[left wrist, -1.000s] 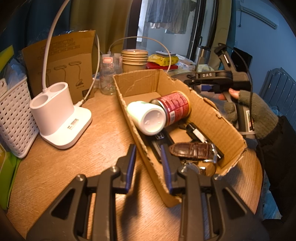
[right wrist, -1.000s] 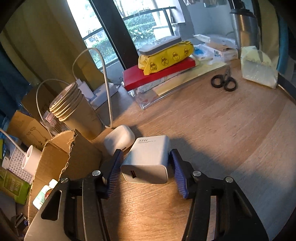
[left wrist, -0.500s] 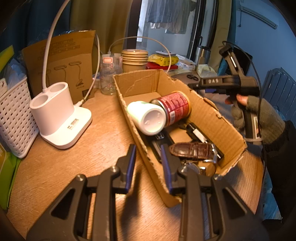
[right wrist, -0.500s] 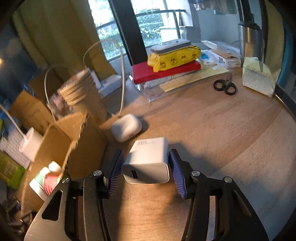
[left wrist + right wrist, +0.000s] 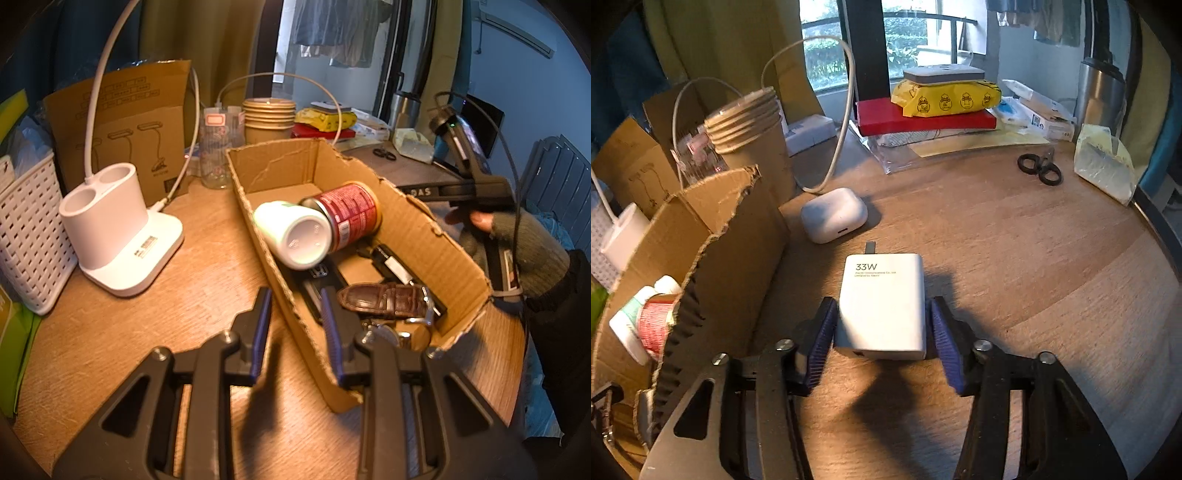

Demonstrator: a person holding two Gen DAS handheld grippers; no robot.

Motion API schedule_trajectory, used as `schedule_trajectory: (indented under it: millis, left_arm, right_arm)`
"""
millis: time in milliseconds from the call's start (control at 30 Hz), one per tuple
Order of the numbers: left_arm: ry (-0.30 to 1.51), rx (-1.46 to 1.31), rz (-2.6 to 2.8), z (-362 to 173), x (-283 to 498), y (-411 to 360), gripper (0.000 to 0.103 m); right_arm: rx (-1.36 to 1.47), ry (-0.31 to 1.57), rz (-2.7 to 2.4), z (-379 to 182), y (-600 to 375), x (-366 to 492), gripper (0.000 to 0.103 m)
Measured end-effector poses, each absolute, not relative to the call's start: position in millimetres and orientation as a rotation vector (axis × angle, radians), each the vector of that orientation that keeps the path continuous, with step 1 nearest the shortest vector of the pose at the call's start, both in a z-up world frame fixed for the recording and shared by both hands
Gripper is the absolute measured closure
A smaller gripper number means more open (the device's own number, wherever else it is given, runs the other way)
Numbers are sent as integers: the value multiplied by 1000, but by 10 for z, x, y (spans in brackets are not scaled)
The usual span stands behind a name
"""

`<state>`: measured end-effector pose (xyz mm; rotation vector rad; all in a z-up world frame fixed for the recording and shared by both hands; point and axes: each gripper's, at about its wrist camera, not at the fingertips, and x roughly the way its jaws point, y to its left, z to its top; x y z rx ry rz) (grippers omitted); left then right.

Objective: Organize rigid objects
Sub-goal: 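Carry the charger with the right gripper over the box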

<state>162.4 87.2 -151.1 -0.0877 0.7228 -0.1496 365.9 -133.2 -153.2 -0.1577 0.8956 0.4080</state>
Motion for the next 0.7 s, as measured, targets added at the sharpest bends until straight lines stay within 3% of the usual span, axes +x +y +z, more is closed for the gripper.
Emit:
schedule_trajectory:
  millis: [267,333,700]
  left_arm:
    - [723,-88,-149,-1510,1621,866,74]
    - [723,-88,-149,-1511,1623,870,74]
    - [723,-88,-149,-1511,1625,874,74]
  right_arm:
    - [-182,898,386,-1603,-1243,3773,42]
    - [-180,895,385,-1602,-1246,3771,53]
    - [-157,853,413,-1415,-1226,3640,54]
